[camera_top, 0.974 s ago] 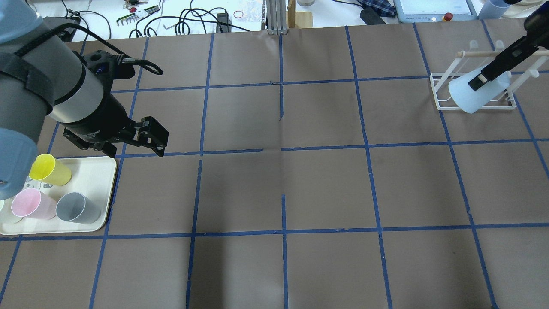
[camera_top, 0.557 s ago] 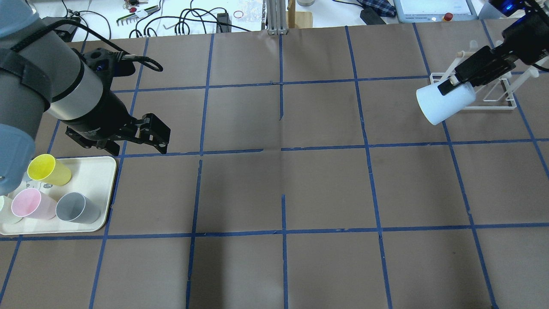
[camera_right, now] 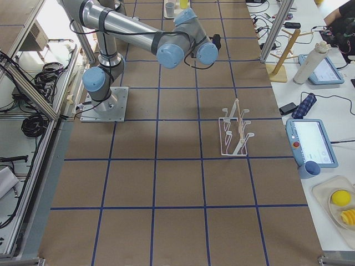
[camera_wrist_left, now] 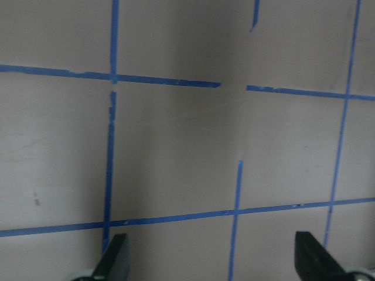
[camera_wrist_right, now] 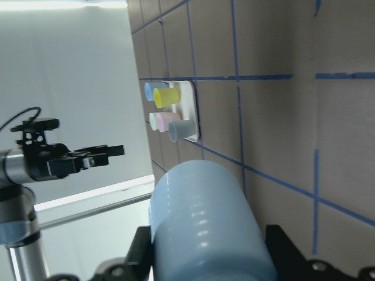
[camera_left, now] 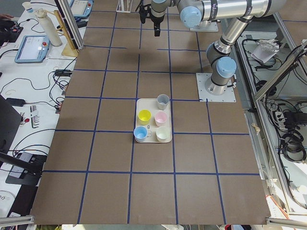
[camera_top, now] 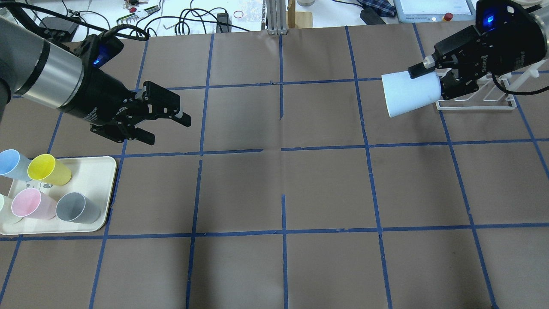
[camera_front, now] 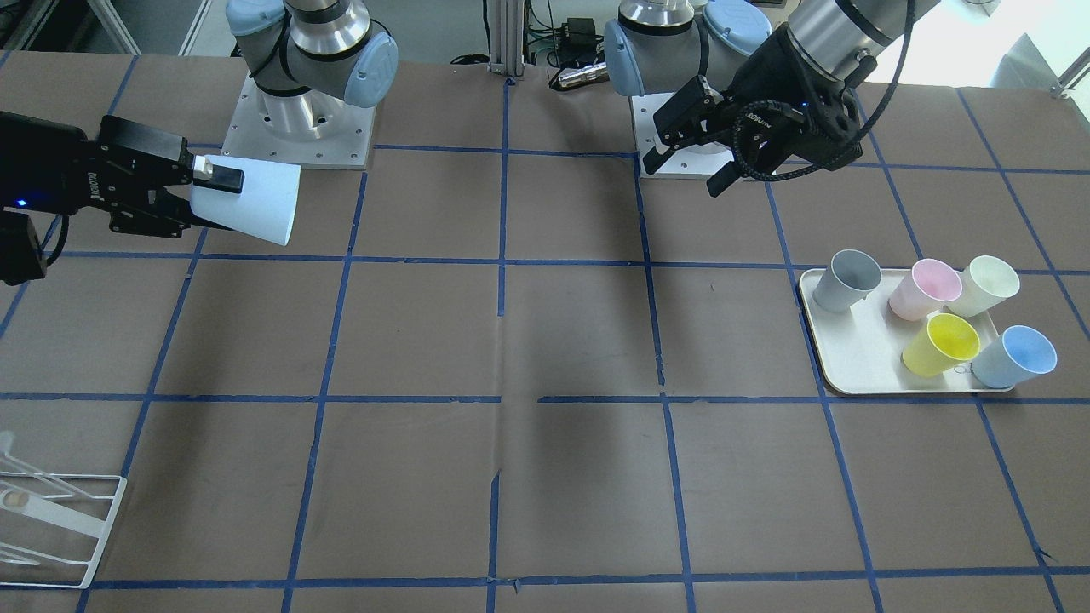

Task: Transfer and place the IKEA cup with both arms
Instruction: 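Carry the cup toward the left gripper while the left arm reaches to meet it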

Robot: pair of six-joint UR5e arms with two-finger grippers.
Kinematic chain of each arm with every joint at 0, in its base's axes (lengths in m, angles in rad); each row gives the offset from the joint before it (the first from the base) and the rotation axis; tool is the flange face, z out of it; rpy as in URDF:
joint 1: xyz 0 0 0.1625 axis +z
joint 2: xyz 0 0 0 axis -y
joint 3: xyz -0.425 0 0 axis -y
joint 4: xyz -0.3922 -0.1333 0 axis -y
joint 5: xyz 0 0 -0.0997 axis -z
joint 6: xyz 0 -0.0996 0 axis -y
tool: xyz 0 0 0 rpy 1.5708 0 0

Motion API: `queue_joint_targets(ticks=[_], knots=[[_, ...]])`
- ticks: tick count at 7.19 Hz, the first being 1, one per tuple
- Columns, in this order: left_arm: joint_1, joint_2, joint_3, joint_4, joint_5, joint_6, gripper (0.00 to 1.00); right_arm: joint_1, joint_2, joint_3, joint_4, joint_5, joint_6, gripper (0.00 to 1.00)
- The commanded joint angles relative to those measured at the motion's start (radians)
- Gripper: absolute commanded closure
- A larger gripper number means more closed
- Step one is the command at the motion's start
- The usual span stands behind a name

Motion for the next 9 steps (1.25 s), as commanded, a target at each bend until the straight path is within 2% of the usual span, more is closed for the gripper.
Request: queue_joint_targets(ticks=[1, 2, 3, 4, 5, 7, 8, 9], knots=[[0.029, -0.002, -0.023, -0.041, -0.319, -0.005, 0.0, 0.012, -0.005, 0.011, 0.232, 0.181, -0.013, 0.54], [0.029, -0.005, -0.048, -0.049, -0.432, -0.005, 0.0, 0.041, -0.007, 0.011, 0.266, 0.209, -0.013, 0.53], [0.029, -0.005, -0.095, -0.048, -0.602, -0.019, 0.0, 0.096, -0.008, 0.011, 0.295, 0.253, -0.014, 0.53], [0.027, -0.008, -0.118, -0.032, -0.673, -0.056, 0.0, 0.154, -0.014, 0.011, 0.327, 0.335, -0.016, 0.53], [0.018, -0.01, -0.112, -0.022, -0.679, -0.054, 0.0, 0.205, -0.014, 0.011, 0.329, 0.4, -0.014, 0.51], [0.011, -0.004, -0.112, -0.009, -0.792, -0.057, 0.0, 0.295, -0.016, 0.011, 0.329, 0.539, -0.019, 0.46], [0.006, -0.004, -0.112, 0.003, -0.815, -0.057, 0.0, 0.36, -0.016, 0.011, 0.328, 0.613, -0.019, 0.46], [0.006, -0.005, -0.112, 0.067, -0.821, -0.06, 0.0, 0.403, -0.016, 0.011, 0.328, 0.678, -0.019, 0.46]])
